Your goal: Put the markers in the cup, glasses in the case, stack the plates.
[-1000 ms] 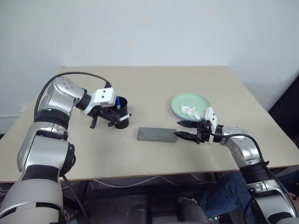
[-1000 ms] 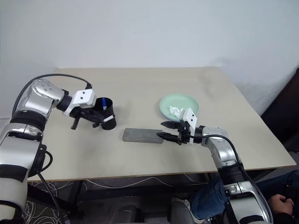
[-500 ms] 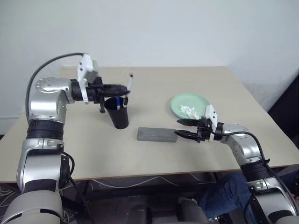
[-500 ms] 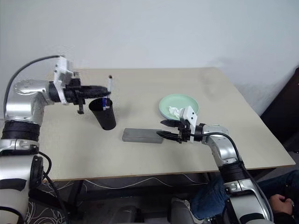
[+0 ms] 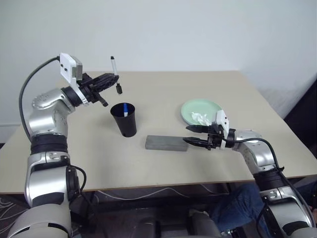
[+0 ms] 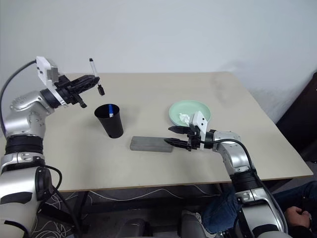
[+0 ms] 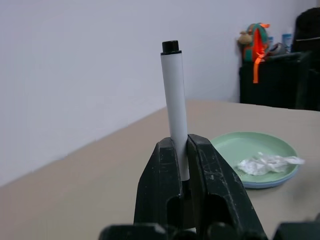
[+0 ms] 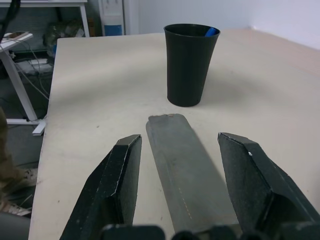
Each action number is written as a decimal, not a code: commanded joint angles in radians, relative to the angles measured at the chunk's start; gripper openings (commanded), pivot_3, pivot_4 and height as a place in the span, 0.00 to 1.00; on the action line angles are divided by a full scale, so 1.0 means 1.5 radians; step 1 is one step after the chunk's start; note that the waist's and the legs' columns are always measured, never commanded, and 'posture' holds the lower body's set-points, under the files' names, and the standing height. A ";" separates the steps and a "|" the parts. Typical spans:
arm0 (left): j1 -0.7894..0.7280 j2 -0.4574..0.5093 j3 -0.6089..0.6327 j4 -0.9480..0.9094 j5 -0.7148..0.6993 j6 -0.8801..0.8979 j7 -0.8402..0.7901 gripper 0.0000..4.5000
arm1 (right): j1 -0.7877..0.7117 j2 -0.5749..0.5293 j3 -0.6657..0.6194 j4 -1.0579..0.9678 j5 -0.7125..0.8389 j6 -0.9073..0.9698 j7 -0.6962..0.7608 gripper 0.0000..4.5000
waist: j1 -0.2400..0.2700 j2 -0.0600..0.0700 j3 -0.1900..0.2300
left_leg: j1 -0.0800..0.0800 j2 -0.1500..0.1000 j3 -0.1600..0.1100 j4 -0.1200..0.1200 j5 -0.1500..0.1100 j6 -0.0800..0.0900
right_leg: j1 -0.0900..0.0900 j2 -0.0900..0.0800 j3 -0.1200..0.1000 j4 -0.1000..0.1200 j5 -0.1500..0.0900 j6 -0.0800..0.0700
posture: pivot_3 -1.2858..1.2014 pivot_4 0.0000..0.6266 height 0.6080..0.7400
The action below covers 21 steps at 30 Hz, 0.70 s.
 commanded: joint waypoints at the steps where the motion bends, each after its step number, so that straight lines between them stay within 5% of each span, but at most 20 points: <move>1: -0.039 -0.007 0.007 0.061 0.013 -0.042 0.015 0.01 | -0.019 0.004 -0.012 -0.010 0.003 -0.014 -0.002 0.59 | 0.000 0.000 0.000 | 0.000 0.000 0.000 0.000 0.000 0.000 | 0.000 0.000 0.000 0.000 0.000 0.000 | 0.52 0.00 0.86; 11: -0.071 -0.027 -0.001 0.168 0.040 -0.084 0.002 0.01 | -0.002 -0.001 -0.018 -0.025 0.005 -0.014 -0.012 0.59 | 0.000 0.000 0.000 | 0.000 -0.004 -0.001 0.000 0.000 0.000 | 0.000 0.000 -0.001 0.000 0.000 0.001 | 0.52 0.00 0.86; 20: -0.072 -0.036 0.004 0.179 0.045 -0.098 0.001 0.71 | -0.005 -0.001 -0.016 -0.021 0.004 -0.015 -0.012 0.59 | 0.000 0.000 0.000 | -0.001 -0.004 -0.001 0.000 0.000 0.000 | 0.000 0.000 -0.001 0.000 0.000 0.001 | 0.52 0.00 0.86; 21: -0.071 -0.035 0.004 0.178 0.046 -0.100 0.002 0.71 | -0.005 -0.001 -0.016 -0.021 0.004 -0.015 -0.011 0.59 | 0.000 0.000 0.000 | -0.001 -0.004 -0.001 0.000 0.000 0.000 | 0.000 0.000 -0.001 0.000 0.000 0.001 | 0.52 0.00 0.86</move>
